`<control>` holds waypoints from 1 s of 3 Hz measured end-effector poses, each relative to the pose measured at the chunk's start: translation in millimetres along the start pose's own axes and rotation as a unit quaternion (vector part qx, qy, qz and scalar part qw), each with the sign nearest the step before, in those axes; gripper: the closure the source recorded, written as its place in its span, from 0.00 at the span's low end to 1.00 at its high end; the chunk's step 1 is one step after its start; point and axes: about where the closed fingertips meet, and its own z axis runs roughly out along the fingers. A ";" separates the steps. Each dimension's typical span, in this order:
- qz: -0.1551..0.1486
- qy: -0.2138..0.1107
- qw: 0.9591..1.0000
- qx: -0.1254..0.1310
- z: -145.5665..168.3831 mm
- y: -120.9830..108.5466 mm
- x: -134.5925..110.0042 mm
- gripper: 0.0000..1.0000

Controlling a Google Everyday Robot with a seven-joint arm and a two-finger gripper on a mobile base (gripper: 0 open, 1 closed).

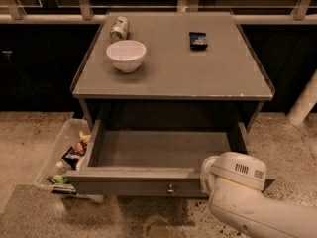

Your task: Open top drawer

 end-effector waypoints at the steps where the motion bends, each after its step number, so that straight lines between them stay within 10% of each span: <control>1: 0.003 0.004 1.000 -0.001 -3.8 9.6 5.9 1.00; 3: 0.005 0.007 1.000 -0.002 -8.0 15.3 8.9 1.00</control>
Offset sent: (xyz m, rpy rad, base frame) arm -0.4233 -0.1462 -0.0494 -0.0637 0.1116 -0.2895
